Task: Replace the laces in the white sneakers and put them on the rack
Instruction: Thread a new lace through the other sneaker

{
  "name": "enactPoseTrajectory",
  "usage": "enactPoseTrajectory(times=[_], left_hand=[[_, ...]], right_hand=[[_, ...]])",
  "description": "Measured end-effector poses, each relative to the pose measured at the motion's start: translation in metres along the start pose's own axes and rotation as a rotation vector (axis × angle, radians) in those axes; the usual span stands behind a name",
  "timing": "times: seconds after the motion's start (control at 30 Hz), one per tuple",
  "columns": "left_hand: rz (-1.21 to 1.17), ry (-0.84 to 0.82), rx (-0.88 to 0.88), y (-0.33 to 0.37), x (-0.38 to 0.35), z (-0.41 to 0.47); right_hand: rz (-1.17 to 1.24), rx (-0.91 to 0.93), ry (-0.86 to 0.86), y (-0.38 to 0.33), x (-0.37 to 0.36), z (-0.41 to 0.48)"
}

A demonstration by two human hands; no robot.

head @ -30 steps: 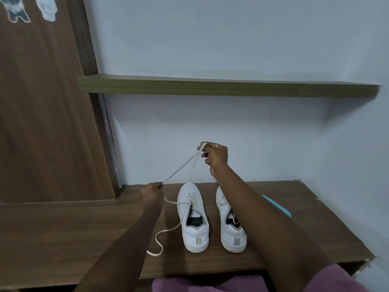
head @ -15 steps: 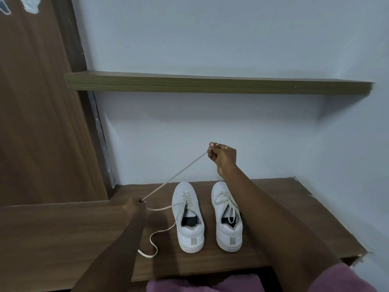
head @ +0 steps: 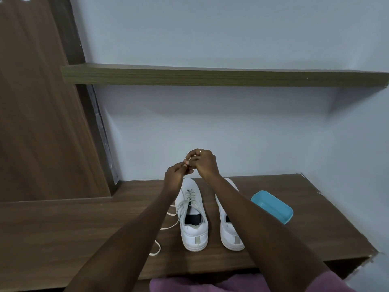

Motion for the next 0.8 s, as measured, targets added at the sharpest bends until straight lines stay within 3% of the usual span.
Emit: enactPoseTrajectory(times=[0.1, 0.33, 0.47, 0.53, 0.67, 0.8], left_hand=[[-0.068, 0.072, 0.031, -0.01, 0.004, 0.004], [0.259, 0.022, 0.015, -0.045, 0.016, 0.01], [0.431, 0.03, 0.039, -0.062, 0.02, 0.008], [0.51, -0.003, 0.08, -0.069, 0.016, 0.007], [0.61, 0.003, 0.091, -0.079, 0.003, -0.001], [0.723, 0.025, 0.098, -0.083, -0.008, -0.01]], right_hand=[[-0.056, 0.035, -0.002, 0.009, 0.001, 0.001], [-0.276, -0.076, -0.005, 0.065, -0.003, -0.01], [-0.692, -0.041, -0.313, 0.103, -0.014, -0.031], [-0.826, 0.011, -0.371, 0.116, -0.02, -0.043], [-0.917, 0.095, -0.266, 0.126, -0.025, -0.05], [-0.767, -0.069, -0.085, 0.132, -0.015, -0.045]])
Point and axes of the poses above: each hand's wrist, its own z-axis towards the middle knuckle, its own x-axis out of the back of the hand, y = z × x, the point moved 2 cm from there along z, towards the middle knuckle, and after that the axes turned 9 degrees about y, right-handed, at the moved point
